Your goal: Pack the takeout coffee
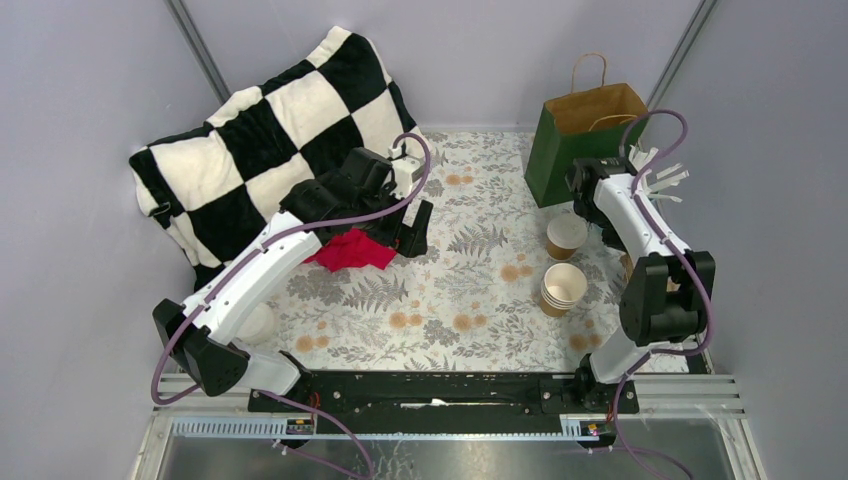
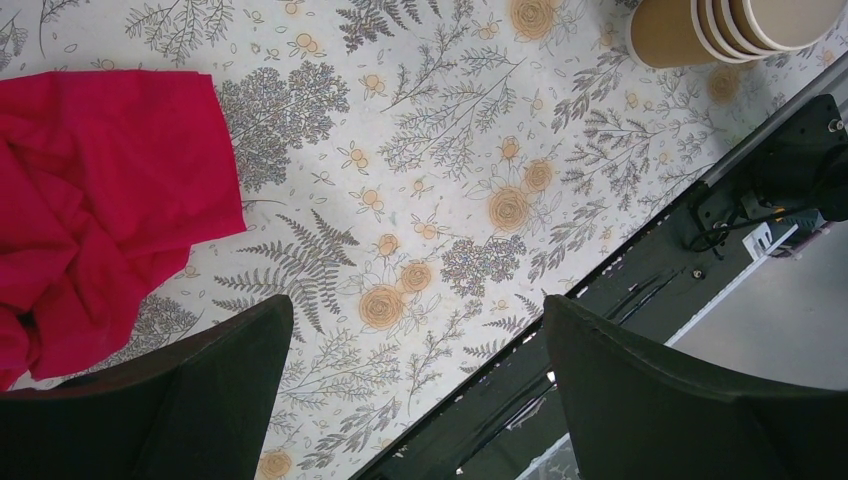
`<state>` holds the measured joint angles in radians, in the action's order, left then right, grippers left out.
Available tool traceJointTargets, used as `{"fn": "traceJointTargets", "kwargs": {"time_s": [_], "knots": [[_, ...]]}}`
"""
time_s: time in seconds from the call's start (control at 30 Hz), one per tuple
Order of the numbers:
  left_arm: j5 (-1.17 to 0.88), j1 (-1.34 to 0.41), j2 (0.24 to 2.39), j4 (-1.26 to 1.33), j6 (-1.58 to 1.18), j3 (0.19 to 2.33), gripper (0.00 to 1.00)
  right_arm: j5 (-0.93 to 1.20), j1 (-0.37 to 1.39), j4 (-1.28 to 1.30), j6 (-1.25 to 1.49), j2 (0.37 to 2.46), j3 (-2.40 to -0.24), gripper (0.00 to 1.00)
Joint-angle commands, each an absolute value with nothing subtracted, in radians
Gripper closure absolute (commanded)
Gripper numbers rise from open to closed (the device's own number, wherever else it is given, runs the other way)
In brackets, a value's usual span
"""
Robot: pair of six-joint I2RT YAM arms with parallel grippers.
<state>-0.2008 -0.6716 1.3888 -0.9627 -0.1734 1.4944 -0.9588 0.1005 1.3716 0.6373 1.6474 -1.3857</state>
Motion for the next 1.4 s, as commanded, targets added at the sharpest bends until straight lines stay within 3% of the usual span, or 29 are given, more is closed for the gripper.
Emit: {"fn": "traceJointTargets", "kwargs": {"time_s": [0.0, 0.07, 0.2, 0.3, 0.4, 0.5, 0.6, 0.7, 0.8, 0.87, 0.97, 1.03, 1.1, 1.23, 1.33, 1.37], "knots": [[-0.187, -0.678, 1.359, -0.928, -0.155, 1.494, 0.01, -1.025, 0.096, 1.335, 0.69, 1.592, -1.313, 1.0], [-0.19, -0.681, 1.355, -0.925, -0.155, 1.487, 0.01, -1.036, 0.088, 1.456, 0.771, 1.681, -1.359, 1.0], [-0.195, -0.682, 1.357, -0.932, -0.157, 1.494, 0.01, -1.025, 0.111, 1.45, 0.772, 1.586, -1.437, 1.0], [-0.2, -0.686, 1.358, -0.923, -0.158, 1.487, 0.01, -1.002, 0.058, 1.37, 0.714, 1.618, -1.354, 1.0], [-0.184, -0.694, 1.357, -0.934, -0.155, 1.493, 0.01, -1.026, 0.061, 1.46, 0.755, 1.549, -1.478, 1.0], [-0.19, -0.696, 1.362, -0.932, -0.153, 1.509, 0.01, -1.004, 0.009, 1.328, 0.651, 1.418, -1.446, 1.0], [-0.186, -0.709, 1.362, -0.923, -0.15, 1.508, 0.01, -0.924, -0.028, 1.129, 0.541, 1.454, -1.299, 1.0], [-0.167, -0.726, 1.363, -0.937, -0.142, 1.525, 0.01, -0.917, -0.016, 1.318, 0.664, 1.568, -1.411, 1.0], [-0.167, -0.728, 1.37, -0.944, -0.144, 1.547, 0.01, -0.979, -0.005, 1.423, 0.656, 1.427, -1.553, 1.0], [-0.177, -0.728, 1.376, -0.938, -0.146, 1.561, 0.01, -0.994, -0.005, 1.314, 0.566, 1.337, -1.523, 1.0], [-0.186, -0.729, 1.376, -0.925, -0.147, 1.56, 0.01, -0.915, -0.008, 1.148, 0.539, 1.398, -1.311, 1.0], [-0.186, -0.739, 1.375, -0.93, -0.146, 1.565, 0.01, -0.923, -0.008, 1.29, 0.656, 1.518, -1.304, 1.0], [-0.164, -0.747, 1.373, -0.942, -0.143, 1.575, 0.01, -0.972, 0.028, 1.472, 0.77, 1.502, -1.408, 1.0], [-0.173, -0.746, 1.382, -0.944, -0.146, 1.586, 0.01, -0.935, 0.04, 1.367, 0.669, 1.273, -1.442, 1.0], [-0.178, -0.75, 1.388, -0.934, -0.144, 1.588, 0.01, -0.939, 0.014, 1.218, 0.626, 1.36, -1.229, 1.0], [-0.174, -0.756, 1.388, -0.934, -0.143, 1.588, 0.01, -0.931, -0.018, 1.289, 0.698, 1.425, -1.25, 1.0]]}}
